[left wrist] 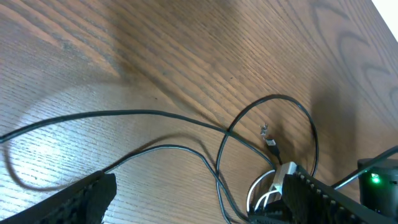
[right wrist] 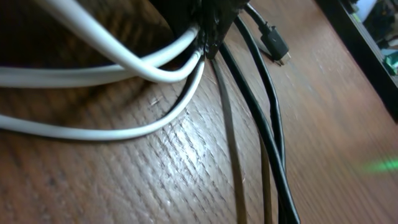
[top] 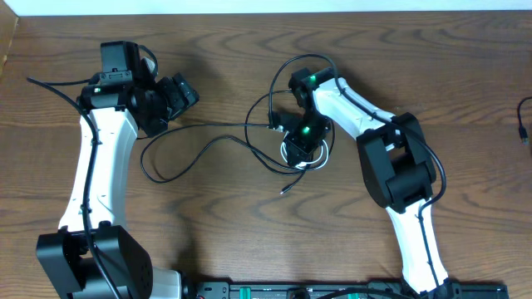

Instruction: Untangle cables

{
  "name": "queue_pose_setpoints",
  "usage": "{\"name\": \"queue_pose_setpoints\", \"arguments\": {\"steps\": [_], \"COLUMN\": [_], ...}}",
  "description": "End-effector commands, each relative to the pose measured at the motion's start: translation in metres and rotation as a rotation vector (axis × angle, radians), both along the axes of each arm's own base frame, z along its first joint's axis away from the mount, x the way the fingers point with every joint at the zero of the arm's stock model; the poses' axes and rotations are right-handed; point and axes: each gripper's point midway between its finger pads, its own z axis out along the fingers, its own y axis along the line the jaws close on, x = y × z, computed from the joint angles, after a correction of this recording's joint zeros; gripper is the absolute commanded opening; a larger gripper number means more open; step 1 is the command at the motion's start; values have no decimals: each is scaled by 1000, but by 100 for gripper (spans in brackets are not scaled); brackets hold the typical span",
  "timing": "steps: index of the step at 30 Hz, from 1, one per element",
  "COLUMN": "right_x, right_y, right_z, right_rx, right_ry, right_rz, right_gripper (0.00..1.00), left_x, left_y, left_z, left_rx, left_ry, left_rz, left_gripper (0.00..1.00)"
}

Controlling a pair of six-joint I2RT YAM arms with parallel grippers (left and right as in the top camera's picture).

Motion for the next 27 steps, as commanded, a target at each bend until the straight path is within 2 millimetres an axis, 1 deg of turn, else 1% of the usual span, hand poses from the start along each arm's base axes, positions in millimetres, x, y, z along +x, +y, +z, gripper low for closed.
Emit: {"name": "queue_pose_setpoints", "arguments": {"steps": [1,4,7,8,9,11,14,15,16,17,21,22,23,25,27], "right_x": [5,16,28,31,33,34,32,32,33,35,39,40,41,45,51], "right_y": [-4,15,40,49,61,68,68,67,66,66,60,54,50,39,24], "right_z": [-11,32,86,107,141,178,211,216,228,234,282,302,311,337,363], "right_rx": [-47,125,345,431,576,718,781,784,792,794,867,893,901,916,929], "right_ry": [25,48,75,90,110,113,78,72,54,42,-53,-99,-122,-178,-239], "right_rz": [-24,-24,-61,-75,-84,-72,-43,-40,-36,-41,-36,-34,-40,-67,-110], "right_gripper": [1,1,1,1,1,1,1,1,1,1,1,1,1,1,1], "left_x": [-1,-1,-1,-1,-1,-1,-1,-1,-1,-1,-1,-1,-1,-1,-1], "left_y": [0,0,0,0,0,0,0,0,0,0,0,0,0,0,0], "left_z": [-4,-3,-4,-4,-4,-3,-3,-4,-4,-4,-4,-4,-4,-4,-4], "left_rx": [4,4,4,4,4,4,4,4,4,4,4,4,4,4,4], "left_ry": [11,11,12,12,11,11,11,12,12,12,11,12,12,12,11], "left_rz": [-4,-4,-4,-4,-4,-4,-4,-4,-4,-4,-4,-4,-4,-4,-4], "left_gripper": [91,91,91,91,91,91,91,91,91,91,91,91,91,91,91]}}
